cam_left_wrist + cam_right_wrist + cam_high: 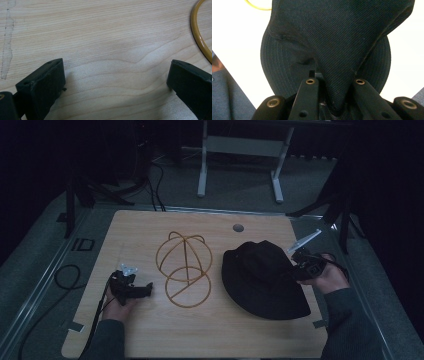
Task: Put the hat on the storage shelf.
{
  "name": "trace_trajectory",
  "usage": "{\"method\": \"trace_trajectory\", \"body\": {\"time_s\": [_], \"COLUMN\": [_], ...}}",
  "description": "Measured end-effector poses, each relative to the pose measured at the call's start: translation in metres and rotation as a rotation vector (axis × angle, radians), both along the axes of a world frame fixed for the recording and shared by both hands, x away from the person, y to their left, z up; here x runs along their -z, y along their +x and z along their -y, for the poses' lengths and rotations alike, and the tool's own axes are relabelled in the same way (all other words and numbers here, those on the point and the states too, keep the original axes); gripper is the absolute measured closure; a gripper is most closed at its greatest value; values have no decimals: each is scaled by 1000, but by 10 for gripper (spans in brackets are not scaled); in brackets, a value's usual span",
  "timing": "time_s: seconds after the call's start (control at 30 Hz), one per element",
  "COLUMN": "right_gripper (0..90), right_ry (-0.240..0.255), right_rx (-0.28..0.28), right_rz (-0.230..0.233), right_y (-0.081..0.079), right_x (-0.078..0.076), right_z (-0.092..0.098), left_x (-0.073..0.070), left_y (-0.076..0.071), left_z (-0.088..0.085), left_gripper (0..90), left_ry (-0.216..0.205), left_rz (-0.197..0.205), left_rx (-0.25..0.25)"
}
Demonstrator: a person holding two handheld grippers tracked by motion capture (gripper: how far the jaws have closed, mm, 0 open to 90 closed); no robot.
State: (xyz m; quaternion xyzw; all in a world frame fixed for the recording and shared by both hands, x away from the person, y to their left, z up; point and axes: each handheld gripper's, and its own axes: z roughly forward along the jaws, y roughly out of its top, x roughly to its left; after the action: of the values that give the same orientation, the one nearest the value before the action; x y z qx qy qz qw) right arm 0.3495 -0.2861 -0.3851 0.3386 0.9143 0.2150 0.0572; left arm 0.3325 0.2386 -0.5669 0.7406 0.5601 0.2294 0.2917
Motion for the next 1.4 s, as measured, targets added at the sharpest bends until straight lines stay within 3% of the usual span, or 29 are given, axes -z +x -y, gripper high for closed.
{"method": "trace_trajectory", "body": {"time_s": [1.4], "right_gripper": [836], "right_ry": [73], "right_rx": [32], "right_rz": [103], "right_y": [10], "right_x": [-56], "right_z": [16], "left_x": [0], "left_y": [0], "left_z": [0], "left_gripper": [19], "left_ry": [1], "left_rz": [0], "left_rx": [0]}}
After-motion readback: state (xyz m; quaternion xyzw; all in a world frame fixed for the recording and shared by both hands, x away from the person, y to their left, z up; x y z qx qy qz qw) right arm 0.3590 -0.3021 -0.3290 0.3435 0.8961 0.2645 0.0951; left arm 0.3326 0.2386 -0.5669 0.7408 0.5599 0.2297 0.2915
